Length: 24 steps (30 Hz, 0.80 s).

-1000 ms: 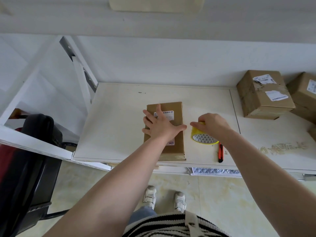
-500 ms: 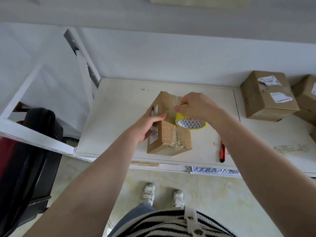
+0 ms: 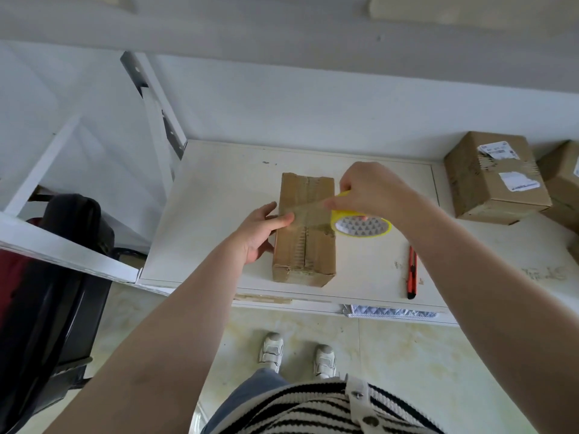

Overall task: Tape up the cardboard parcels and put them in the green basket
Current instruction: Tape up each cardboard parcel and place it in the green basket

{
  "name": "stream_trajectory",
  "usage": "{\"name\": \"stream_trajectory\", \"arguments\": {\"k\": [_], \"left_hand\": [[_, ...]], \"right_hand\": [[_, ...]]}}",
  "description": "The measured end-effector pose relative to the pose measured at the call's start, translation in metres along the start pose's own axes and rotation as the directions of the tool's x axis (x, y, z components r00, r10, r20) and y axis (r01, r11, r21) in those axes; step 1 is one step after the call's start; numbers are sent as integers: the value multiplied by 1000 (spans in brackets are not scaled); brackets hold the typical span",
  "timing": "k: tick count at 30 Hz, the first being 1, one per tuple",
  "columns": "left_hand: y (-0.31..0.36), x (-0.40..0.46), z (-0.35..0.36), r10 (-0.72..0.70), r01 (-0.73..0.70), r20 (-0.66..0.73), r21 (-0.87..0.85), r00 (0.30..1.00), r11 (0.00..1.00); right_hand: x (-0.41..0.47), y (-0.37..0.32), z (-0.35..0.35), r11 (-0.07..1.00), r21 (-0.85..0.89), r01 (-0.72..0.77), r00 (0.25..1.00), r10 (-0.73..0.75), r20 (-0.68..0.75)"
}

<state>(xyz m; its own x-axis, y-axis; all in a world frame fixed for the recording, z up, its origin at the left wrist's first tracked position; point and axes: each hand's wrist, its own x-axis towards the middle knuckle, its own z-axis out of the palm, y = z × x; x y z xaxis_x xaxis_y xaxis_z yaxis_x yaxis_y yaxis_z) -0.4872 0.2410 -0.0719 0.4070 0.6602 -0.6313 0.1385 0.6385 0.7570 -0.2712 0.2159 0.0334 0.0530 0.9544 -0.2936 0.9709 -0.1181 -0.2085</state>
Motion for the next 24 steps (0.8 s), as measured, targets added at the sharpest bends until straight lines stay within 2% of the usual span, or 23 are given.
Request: {"name": "stream_trajectory", "arguments": {"k": [4,7,10,14,17,19,21,24], "left_hand": [[1,-1,5,-11,11,-1,2,1000,1000],[3,-2,5,-14,14,-2,21,1000,1000],[12,-1,10,5,-4,-18,75,1000,997],[22,2,32,15,-8,-49,150,999,989],[18,2,46,120,-66,-151,324,981,944],[14,4,50,195,-108,-199,381,960,918],[13,4,54,182,-118,-188,306,965,945],[8,0,64,125,-111,-86,152,989,982]], "right_hand": [[-1,28,18,993,51,-109,994,108,17],[-2,42,45,961,194,-197,979,182,93],[1,47,60,930,301,-211,976,181,124],[6,53,63,929,310,-203,973,157,168],[7,53,65,925,323,-199,973,147,177],[5,53,65,928,326,-182,978,137,157],[2,58,56,931,326,-165,984,133,119],[-2,65,32,973,206,-109,991,90,98]]}}
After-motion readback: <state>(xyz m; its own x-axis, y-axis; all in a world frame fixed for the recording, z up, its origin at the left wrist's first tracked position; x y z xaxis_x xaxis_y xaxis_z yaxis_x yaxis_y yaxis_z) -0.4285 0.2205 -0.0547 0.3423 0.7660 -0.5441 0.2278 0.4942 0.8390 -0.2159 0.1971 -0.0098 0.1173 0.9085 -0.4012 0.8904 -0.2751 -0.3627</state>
